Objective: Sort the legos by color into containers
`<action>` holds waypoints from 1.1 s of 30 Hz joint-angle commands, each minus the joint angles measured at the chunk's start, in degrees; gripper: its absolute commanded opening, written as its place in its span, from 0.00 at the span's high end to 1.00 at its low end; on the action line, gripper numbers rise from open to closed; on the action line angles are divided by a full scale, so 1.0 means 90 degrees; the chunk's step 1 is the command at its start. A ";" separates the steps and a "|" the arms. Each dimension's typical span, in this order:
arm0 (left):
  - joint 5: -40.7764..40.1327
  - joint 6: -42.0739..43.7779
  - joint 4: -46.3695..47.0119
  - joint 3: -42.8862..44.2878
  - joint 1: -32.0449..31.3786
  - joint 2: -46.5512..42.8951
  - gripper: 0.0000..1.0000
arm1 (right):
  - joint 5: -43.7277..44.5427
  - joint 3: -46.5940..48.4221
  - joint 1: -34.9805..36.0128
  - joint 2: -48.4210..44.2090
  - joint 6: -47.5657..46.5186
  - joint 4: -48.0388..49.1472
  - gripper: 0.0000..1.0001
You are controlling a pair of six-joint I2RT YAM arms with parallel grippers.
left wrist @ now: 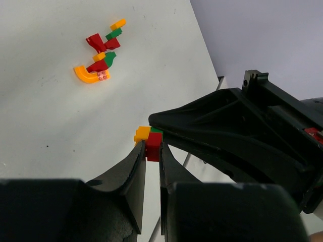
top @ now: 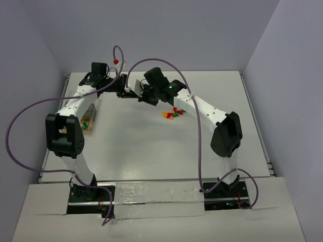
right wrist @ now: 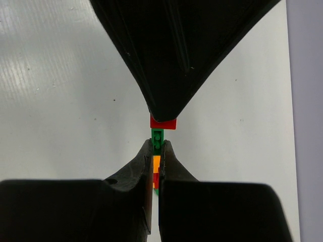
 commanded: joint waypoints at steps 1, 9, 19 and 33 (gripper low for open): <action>-0.0094 -0.0205 -0.0526 0.0567 0.0011 0.0316 1.00 | -0.0094 0.0000 -0.0039 -0.0194 0.0048 0.0198 1.00; 0.0043 -0.0705 -0.0249 0.0419 0.0189 0.0487 1.00 | 0.0019 -0.0384 -0.0058 -0.0477 -0.0108 0.0422 1.00; 0.1058 -0.1080 0.0176 0.0441 0.0236 0.0600 1.00 | 0.0263 -0.0395 -0.0058 -0.0273 -0.0148 0.0427 1.00; 0.0365 -0.0525 0.0076 0.0298 0.0320 0.0262 1.00 | 0.0031 -0.0129 -0.0142 -0.0117 0.0020 0.0224 1.00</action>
